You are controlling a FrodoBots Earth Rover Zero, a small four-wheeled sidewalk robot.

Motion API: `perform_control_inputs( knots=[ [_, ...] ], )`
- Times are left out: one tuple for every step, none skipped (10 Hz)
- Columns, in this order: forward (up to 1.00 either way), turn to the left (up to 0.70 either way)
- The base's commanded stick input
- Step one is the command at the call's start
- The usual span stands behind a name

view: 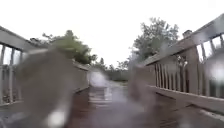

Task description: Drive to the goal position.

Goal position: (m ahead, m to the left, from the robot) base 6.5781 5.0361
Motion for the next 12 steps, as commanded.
perform_control_inputs(
  knots=[
    [0.70,0.11],
    [0.70,0.00],
    [0.70,0.00],
    [0.70,0.00],
    [0.70,0.00],
    [0.70,0.00],
    [0.70,0.00],
    [0.70,0.00],
    [0.70,0.00],
    [0.70,0.00],
    [0.70,0.00],
    [0.70,0.00]
  ],
)
